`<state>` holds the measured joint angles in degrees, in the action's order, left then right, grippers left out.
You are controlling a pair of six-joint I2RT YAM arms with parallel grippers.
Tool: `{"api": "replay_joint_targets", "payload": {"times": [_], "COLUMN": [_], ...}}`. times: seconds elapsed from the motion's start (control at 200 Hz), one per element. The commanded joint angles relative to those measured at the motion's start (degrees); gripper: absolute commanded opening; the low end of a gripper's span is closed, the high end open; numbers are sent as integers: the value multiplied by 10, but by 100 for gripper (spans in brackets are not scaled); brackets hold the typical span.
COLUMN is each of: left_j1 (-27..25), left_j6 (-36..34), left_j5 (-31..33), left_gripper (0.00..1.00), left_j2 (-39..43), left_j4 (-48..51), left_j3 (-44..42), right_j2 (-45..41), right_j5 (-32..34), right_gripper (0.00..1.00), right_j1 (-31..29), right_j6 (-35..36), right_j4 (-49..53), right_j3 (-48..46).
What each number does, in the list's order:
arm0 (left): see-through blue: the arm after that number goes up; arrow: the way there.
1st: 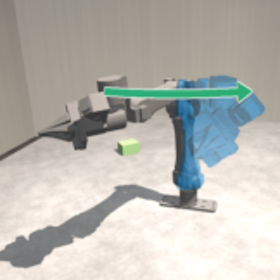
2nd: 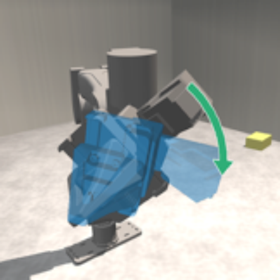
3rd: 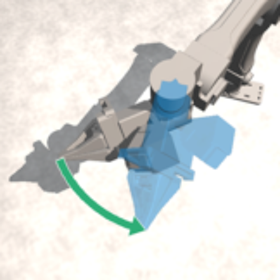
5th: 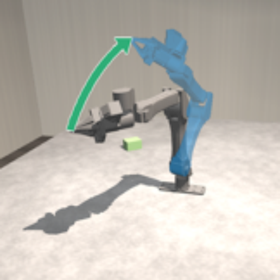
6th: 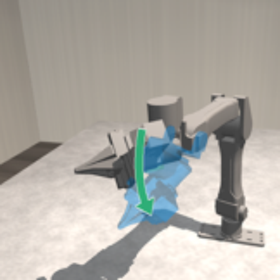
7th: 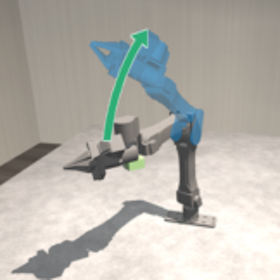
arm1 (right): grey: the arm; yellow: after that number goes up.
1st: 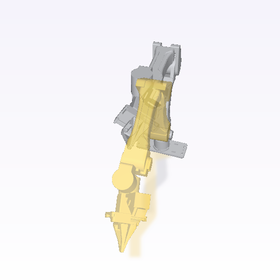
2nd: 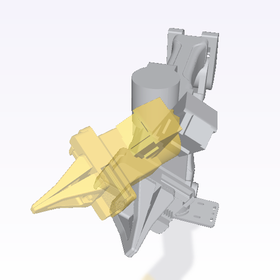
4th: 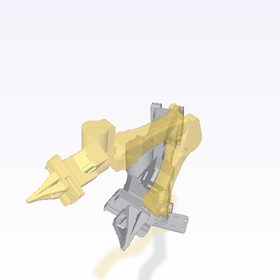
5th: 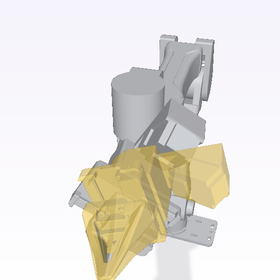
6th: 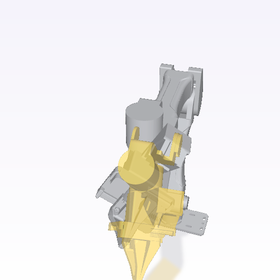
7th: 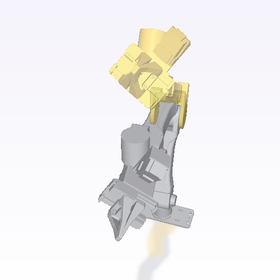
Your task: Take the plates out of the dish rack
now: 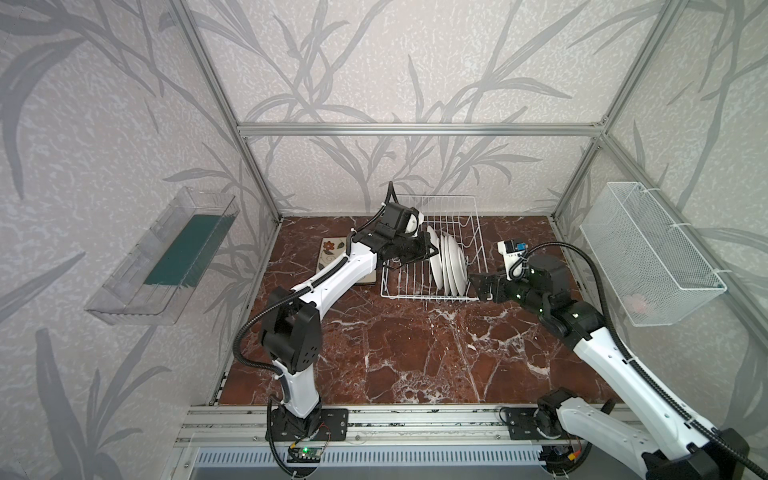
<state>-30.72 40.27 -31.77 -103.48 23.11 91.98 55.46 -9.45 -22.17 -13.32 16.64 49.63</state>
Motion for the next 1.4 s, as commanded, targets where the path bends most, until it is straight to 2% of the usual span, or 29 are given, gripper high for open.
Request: {"api": "replay_joint_targets", "payload": {"times": [0.0, 0.245, 0.665, 0.97, 1.15, 1.394], "left_j1": [0, 1, 1, 3, 5, 4], "left_j6": [-3, -4, -13, -32, -82, -200], "left_j5": [13, 27, 70, 92, 116, 173], "left_gripper": [0, 0, 0, 0, 0, 0], "left_j2": [34, 44, 95, 122, 141, 170], "left_j4": [0, -7, -29, -31, -11, 28], "left_j3": [20, 27, -12, 0, 18, 45], "right_j2": [-5, -12, -10, -9, -20, -28], "right_j5": [6, 8, 8, 1, -13, -38], "right_gripper": [99, 99, 99, 99, 99, 99], "right_j1": [2, 2, 2, 2, 2, 2], "right_j6": [9, 4, 7, -1, -11, -22], "right_j4": [2, 1, -1, -7, -13, -24], "right_j3": [10, 10, 18, 20, 21, 30]}}
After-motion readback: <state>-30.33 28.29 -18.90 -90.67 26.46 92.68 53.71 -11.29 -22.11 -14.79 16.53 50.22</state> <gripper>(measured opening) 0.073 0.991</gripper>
